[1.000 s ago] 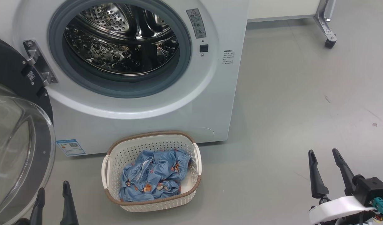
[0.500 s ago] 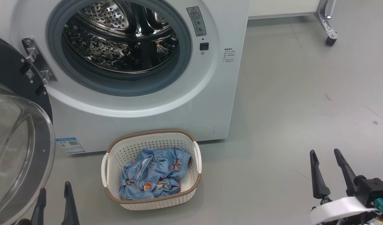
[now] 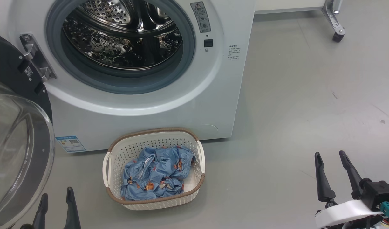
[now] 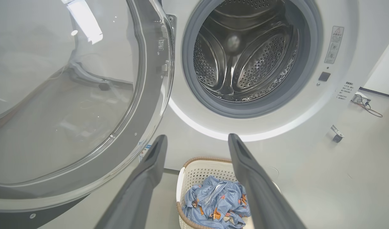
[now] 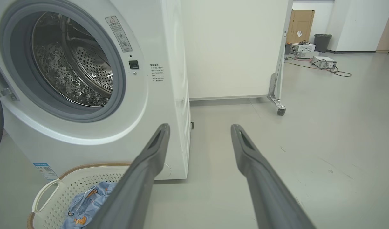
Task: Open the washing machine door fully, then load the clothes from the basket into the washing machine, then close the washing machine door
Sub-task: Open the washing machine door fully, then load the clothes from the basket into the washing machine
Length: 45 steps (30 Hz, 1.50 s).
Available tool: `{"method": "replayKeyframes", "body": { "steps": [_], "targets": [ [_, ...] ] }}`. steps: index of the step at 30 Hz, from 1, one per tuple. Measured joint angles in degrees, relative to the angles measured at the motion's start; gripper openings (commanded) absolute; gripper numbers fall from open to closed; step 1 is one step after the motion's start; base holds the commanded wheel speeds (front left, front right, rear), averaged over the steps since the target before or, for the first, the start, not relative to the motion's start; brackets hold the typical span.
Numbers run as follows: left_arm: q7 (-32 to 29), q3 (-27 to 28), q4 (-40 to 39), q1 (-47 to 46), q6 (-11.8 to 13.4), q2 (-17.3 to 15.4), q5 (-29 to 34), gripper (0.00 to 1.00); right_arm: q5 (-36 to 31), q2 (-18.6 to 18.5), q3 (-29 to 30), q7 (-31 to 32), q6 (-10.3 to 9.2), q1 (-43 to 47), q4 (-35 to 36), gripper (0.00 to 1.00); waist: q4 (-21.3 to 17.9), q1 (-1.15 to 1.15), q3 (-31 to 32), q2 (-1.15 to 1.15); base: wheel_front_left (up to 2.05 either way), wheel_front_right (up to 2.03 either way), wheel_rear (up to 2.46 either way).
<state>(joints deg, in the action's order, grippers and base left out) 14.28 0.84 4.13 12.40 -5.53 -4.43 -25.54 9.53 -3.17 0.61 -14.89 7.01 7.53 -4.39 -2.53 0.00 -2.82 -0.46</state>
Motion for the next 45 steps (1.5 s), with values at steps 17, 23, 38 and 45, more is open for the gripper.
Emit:
{"method": "replayKeyframes", "body": {
  "steps": [17,23,38,45],
  "targets": [
    [0.0,0.9,0.6,0.0,0.0,0.0,1.5,1.00,0.0,0.0,-0.1,0.0,0.00,0.0,0.0,1.00,0.2,0.00,-0.5,0.00,0.02,-0.02,0.00],
    [0.2,1.0,0.9,0.0,0.0,0.0,1.5,1.00,0.0,0.0,-0.1,0.0,0.00,0.0,0.0,1.00,0.3,0.00,-0.6,0.00,0.27,-0.27,0.00],
    [0.2,2.6,0.5,-0.1,0.0,0.2,2.0,1.00,0.0,0.1,0.0,0.0,0.00,0.0,0.0,1.00,0.5,0.00,-0.9,0.00,0.71,-0.71,0.00],
    [0.2,3.1,0.0,-0.2,0.1,0.3,2.8,1.00,0.0,0.1,0.2,0.0,0.00,0.0,0.0,1.00,0.6,0.00,-1.1,0.00,0.80,-0.80,0.00]
  ]
}}
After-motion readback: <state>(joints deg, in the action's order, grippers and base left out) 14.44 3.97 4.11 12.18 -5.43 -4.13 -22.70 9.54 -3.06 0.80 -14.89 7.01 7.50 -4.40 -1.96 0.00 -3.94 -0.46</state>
